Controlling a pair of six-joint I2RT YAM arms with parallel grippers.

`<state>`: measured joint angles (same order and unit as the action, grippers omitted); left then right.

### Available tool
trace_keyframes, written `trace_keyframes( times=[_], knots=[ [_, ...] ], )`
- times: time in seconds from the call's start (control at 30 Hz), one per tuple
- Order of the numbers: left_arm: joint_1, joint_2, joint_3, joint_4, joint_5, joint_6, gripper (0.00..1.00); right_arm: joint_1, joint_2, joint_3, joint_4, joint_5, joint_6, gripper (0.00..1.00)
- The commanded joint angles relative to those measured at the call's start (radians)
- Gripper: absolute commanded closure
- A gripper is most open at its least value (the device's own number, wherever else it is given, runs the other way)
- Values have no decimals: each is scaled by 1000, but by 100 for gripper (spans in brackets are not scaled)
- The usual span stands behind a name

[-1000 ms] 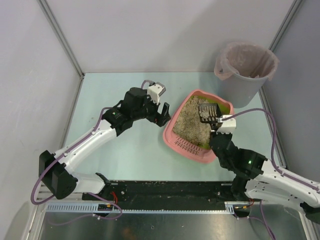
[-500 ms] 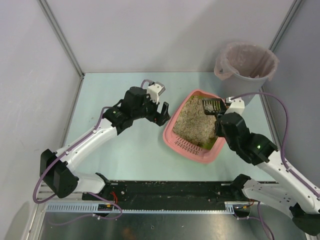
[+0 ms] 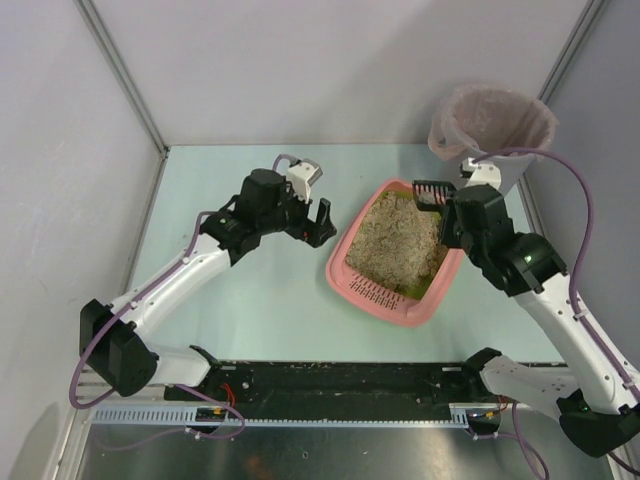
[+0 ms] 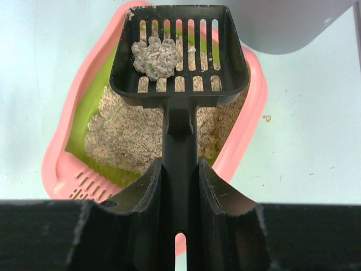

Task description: Clean the litter box

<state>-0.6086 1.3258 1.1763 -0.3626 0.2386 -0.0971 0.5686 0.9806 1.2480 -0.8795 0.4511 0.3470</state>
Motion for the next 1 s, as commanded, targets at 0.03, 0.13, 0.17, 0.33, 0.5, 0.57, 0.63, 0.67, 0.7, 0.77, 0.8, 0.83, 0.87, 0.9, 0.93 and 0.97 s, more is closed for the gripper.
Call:
trace_keyframes(
  times=[0.03, 0.13, 0.17, 0.33, 0.5, 0.57, 0.63, 0.67, 0.7, 0.77, 0.8, 0.83, 0.87, 0.9, 0.93, 0.97],
  knots=[
    [13, -39, 11, 11, 13, -1, 5, -78, 93, 201, -93, -46, -68, 100],
    [18, -45, 11, 13, 19, -3, 5, -145, 173, 342, -153, -58, -112, 100],
    [18, -49, 11, 13, 19, -3, 5, -159, 191, 376, -160, -60, -126, 100],
    [24, -53, 11, 14, 11, 0, 4, -265, 297, 516, -133, -98, -200, 100],
    [27, -56, 11, 13, 5, 2, 4, -344, 426, 664, -93, -176, -243, 100],
    [30, -57, 11, 14, 5, 2, 4, -409, 458, 698, -82, -212, -252, 100],
    [32, -56, 9, 13, -1, 4, 4, -444, 495, 735, -61, -271, -258, 100],
    [33, -59, 9, 13, -4, 5, 4, -475, 507, 746, -53, -308, -256, 100],
    [33, -59, 9, 13, -4, 5, 4, -492, 520, 763, -40, -328, -255, 100],
    [35, -56, 9, 13, -4, 5, 4, -545, 546, 772, -20, -418, -234, 100],
    [36, -56, 9, 13, -5, 5, 4, -562, 555, 775, 3, -472, -218, 100],
    [36, -54, 9, 13, -4, 4, 4, -588, 569, 778, 17, -517, -206, 100],
    [35, -50, 9, 13, -4, 4, 4, -599, 573, 778, 31, -581, -195, 100],
    [35, -47, 9, 14, 1, 2, 4, -611, 579, 777, 59, -601, -175, 100],
    [36, -45, 9, 13, 1, 2, 4, -618, 592, 778, 69, -617, -169, 100],
    [35, -43, 9, 13, 4, 0, 4, -625, 601, 778, 89, -652, -158, 100]
  ],
)
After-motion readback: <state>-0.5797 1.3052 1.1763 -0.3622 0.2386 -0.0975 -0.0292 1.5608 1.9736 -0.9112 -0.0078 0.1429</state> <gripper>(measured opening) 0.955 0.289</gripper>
